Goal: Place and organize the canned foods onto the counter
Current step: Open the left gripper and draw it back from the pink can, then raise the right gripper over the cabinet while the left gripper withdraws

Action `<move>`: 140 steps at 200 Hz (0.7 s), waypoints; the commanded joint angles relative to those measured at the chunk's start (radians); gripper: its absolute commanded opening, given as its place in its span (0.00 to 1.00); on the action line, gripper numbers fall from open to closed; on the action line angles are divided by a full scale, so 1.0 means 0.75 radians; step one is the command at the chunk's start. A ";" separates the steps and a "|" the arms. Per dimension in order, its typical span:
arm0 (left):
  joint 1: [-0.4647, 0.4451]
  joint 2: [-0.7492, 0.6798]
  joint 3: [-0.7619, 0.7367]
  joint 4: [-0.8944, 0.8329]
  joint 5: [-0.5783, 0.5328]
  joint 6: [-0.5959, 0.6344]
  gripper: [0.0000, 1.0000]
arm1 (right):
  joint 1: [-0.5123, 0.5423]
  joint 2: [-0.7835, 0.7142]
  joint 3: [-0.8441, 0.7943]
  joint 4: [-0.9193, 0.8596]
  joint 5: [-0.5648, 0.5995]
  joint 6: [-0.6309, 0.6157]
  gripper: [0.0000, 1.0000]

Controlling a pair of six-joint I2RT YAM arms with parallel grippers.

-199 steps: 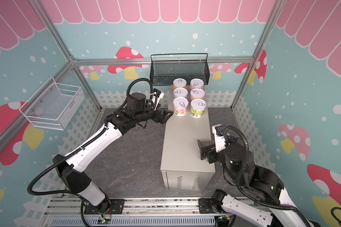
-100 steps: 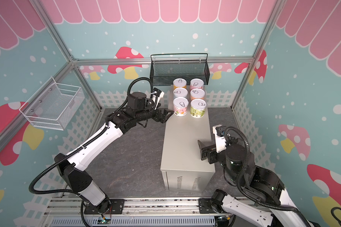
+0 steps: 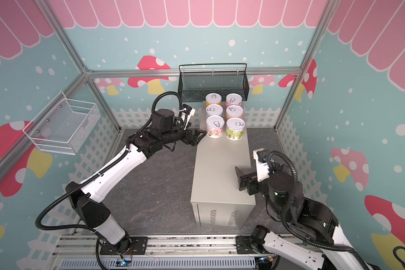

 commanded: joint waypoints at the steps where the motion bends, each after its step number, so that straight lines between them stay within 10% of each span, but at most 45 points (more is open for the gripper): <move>1: 0.022 -0.003 -0.023 -0.085 -0.065 0.006 0.98 | 0.007 0.005 -0.014 -0.005 0.010 0.022 0.99; 140: 0.048 -0.354 -0.256 -0.210 -0.149 0.002 0.98 | 0.005 0.321 0.245 0.122 0.003 -0.150 0.99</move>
